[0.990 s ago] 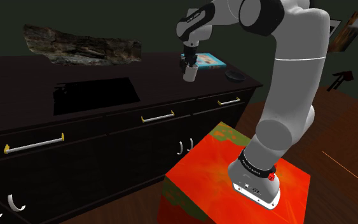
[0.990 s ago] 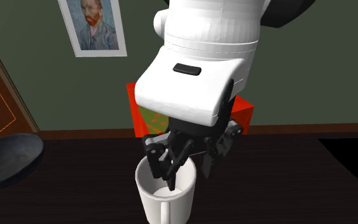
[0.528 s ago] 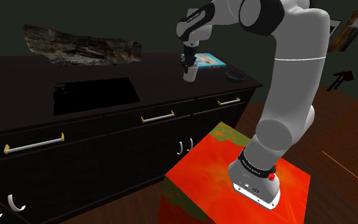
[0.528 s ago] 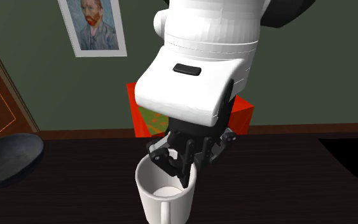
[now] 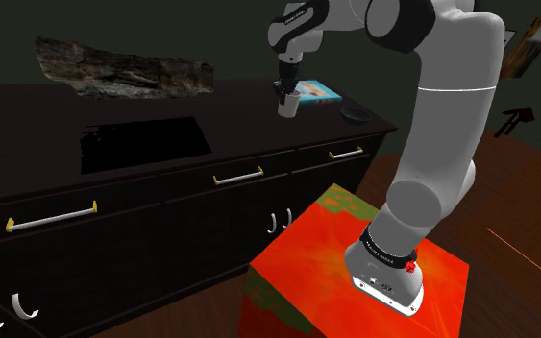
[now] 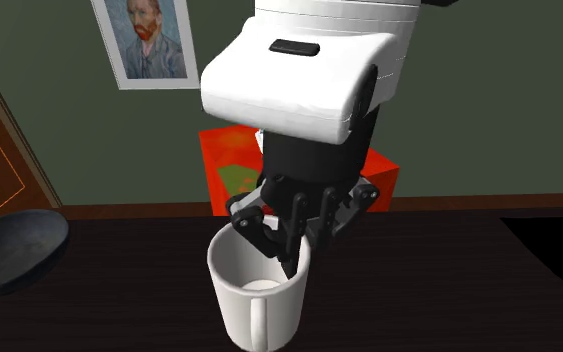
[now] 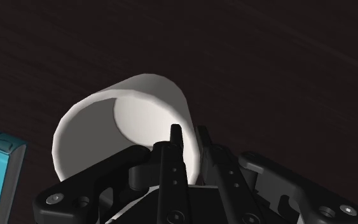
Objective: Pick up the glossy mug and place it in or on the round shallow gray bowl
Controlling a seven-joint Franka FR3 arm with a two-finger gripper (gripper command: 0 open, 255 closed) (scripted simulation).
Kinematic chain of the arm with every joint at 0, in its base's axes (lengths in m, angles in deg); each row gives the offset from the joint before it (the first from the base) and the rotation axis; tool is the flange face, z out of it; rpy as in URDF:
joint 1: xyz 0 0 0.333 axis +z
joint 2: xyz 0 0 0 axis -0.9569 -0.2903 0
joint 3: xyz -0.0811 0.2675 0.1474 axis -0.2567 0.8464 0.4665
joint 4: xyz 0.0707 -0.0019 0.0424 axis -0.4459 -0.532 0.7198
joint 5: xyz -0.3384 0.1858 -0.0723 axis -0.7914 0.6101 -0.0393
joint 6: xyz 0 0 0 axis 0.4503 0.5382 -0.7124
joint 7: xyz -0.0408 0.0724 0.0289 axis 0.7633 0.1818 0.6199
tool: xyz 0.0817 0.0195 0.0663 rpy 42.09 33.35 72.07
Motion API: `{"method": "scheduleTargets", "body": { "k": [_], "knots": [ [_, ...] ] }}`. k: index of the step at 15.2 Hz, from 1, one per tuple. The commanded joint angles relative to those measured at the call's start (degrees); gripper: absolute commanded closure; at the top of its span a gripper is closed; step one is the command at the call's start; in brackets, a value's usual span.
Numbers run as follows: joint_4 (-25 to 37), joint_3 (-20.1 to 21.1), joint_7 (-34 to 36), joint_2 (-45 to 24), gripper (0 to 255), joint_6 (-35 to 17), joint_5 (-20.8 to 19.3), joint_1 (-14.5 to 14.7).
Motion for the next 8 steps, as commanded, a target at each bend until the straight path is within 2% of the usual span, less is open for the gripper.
{"method": "scheduleTargets", "body": {
  "k": [1,8],
  "knots": [
    [0.41,-0.07,0.14,0.72,255,1.11,-0.22,0.12],
    [3.52,-0.28,0.28,2.44,255,5.87,-0.73,0.24]
  ]
}}
